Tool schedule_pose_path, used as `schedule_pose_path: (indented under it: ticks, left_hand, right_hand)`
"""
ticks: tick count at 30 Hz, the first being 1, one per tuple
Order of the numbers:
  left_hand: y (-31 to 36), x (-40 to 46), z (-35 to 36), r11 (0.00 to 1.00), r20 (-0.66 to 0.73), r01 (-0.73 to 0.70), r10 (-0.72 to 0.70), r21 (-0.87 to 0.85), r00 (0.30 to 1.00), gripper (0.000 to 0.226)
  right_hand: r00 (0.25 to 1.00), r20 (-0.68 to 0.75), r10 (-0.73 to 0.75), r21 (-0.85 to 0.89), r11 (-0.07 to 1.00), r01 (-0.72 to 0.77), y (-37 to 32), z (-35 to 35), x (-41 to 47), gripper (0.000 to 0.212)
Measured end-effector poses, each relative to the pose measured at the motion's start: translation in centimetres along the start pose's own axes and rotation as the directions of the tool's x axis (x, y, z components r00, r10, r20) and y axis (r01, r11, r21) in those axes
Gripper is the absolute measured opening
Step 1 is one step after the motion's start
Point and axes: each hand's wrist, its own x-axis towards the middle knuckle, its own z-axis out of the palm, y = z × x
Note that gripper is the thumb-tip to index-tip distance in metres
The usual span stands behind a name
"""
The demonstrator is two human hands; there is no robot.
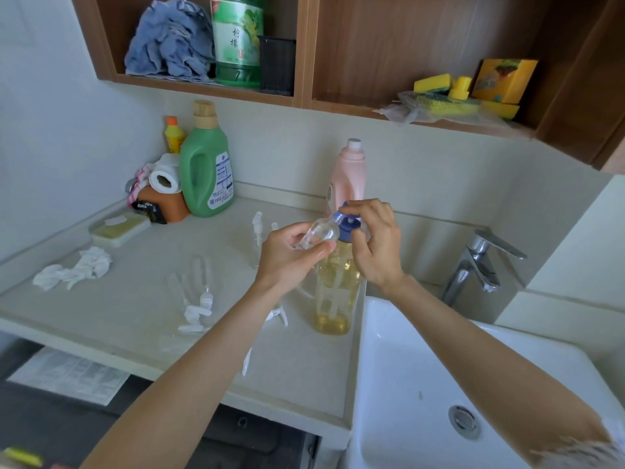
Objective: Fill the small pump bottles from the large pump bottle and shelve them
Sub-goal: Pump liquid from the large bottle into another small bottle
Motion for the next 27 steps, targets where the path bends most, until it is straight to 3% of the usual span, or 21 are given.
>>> schedule_pose_path:
  ticks: [9, 13, 16, 20, 23, 25, 27]
  left_hand:
    - [-0.3, 0.3, 0.2, 1.000, -0.013, -0.018, 0.018, 0.006, 1.000, 0.018]
    - [-0.5, 0.4, 0.1, 1.000, -0.012, -0.004, 0.004, 0.009, 1.000, 0.010]
    - [-0.6, 0.2, -1.1, 0.997, 0.013, -0.048, 0.048, 0.055, 0.999, 0.018]
    - [-1.8, -1.4, -4.5, 0.996, 0.009, -0.085, 0.085, 0.042, 0.996, 0.029]
    - [-3.3, -3.5, -7.9, 0.997, -0.026, -0.063, 0.064, 0.034, 0.998, 0.033]
    - [-4.3, -5.0, -10.2, 0.998, -0.047, -0.022, 0.025, 0.055, 0.999, 0.034]
    - [-5.0, -6.4, -12.6, 0.997, -0.099, 0.016, -0.008, 0.078, 0.995, 0.036]
  right_hand:
    - [0.999, -0.053, 0.008, -0.010, 1.000, -0.009, -0.2, 0.5, -0.8, 0.038]
    - [1.000, 0.001, 0.019, -0.058, 0.998, -0.018, -0.6, 0.2, -0.3, 0.038]
    - [0.999, 0.031, 0.017, -0.085, 0.996, -0.015, -1.0, -0.9, 0.3, 0.040]
    - [0.997, -0.058, -0.059, -0.012, 0.998, 0.058, -3.8, -0.5, -2.2, 0.038]
    - [0.993, 0.074, -0.088, 0.107, 0.991, 0.080, -4.9, 2.6, -5.8, 0.032]
    - [0.973, 0.231, -0.019, 0.201, 0.979, -0.028, -5.0, 5.3, -7.9, 0.028]
    - [0.887, 0.449, 0.105, 0.174, 0.964, -0.203, -5.0, 8.0, -9.6, 0.022]
